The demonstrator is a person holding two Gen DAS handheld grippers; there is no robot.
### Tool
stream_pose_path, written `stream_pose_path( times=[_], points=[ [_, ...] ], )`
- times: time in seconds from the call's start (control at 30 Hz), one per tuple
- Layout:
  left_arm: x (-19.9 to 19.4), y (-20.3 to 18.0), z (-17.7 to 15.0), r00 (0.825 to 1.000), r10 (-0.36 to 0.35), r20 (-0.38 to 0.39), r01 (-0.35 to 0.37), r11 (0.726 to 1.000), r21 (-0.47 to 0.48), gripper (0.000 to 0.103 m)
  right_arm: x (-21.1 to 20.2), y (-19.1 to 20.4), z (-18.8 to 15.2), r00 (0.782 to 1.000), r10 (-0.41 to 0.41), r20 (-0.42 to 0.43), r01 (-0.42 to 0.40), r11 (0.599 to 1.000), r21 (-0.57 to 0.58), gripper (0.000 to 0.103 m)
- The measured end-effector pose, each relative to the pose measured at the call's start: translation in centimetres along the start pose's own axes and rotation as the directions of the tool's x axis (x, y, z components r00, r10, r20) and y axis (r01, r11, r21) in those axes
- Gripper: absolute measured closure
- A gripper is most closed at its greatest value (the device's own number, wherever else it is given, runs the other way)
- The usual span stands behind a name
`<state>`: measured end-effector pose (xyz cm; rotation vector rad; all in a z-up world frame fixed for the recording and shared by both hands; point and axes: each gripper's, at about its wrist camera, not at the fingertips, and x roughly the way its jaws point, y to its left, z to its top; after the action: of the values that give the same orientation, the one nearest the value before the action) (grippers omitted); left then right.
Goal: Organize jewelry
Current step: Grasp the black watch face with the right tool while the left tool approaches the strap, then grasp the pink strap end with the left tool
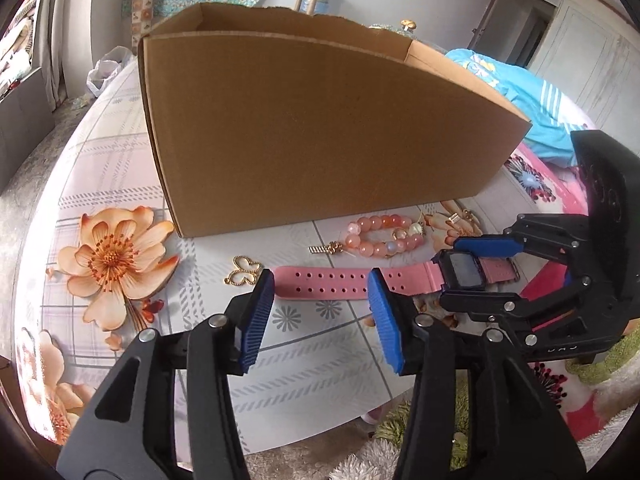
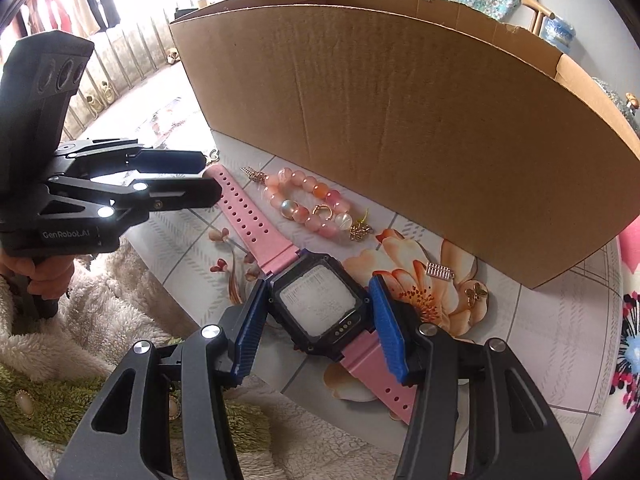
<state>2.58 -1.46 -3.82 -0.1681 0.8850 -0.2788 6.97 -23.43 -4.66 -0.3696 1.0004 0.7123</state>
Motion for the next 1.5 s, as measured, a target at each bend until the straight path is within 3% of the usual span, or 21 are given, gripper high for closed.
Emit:
stream_pose_path(
  times=[0.5,0.87,1.17,1.2,1.27,1.3,1.4,1.5],
  points=[
    [0.5,0.6,0.4,1.000,-0.019,-0.009,0.019,1.000,0.006,0.052,0.1,0.5,-0.1,1.000,0.001,0.004,-0.001,1.000,0.006,0.052],
    [0.0,2.5,0.5,0.987,-0.158,-0.019,0.154,0.980,-0.124,0.044,0.1,-0.1,-0.5,1.000,0.014,0.017,-0.015,1.000,0.019,0.052],
    [-0.2,2.6,0.3,0.985,-0.170,-0.024,0.165,0.975,-0.147,0.043,0.1,-0.3,-0.6,1.000,0.015,0.020,-0.015,1.000,0.022,0.052],
    [-0.3,2.8,0.3,0.980,-0.200,-0.023,0.193,0.967,-0.165,0.044,0.1,-0.2,-0.6,1.000,0.014,0.021,-0.014,1.000,0.022,0.052],
    [-0.1,3.1,0.0,0.949,-0.315,-0.023,0.301,0.925,-0.230,0.047,0.1,-0.1,-0.6,1.000,0.006,0.022,-0.007,1.000,0.016,0.052],
    [0.1,3.0,-0.2,0.940,-0.340,-0.026,0.324,0.915,-0.241,0.047,0.1,0.0,-0.6,1.000,0.002,0.021,-0.002,1.000,0.011,0.052],
    [0.1,1.8,-0.3,0.953,-0.302,-0.031,0.291,0.938,-0.189,0.047,0.2,0.5,-0.6,1.000,-0.008,0.018,0.008,1.000,0.005,0.052],
    [0.2,1.5,0.0,0.956,-0.292,-0.021,0.283,0.941,-0.187,0.048,0.2,0.7,-0.5,1.000,-0.008,0.018,0.008,1.000,0.005,0.052]
  ],
)
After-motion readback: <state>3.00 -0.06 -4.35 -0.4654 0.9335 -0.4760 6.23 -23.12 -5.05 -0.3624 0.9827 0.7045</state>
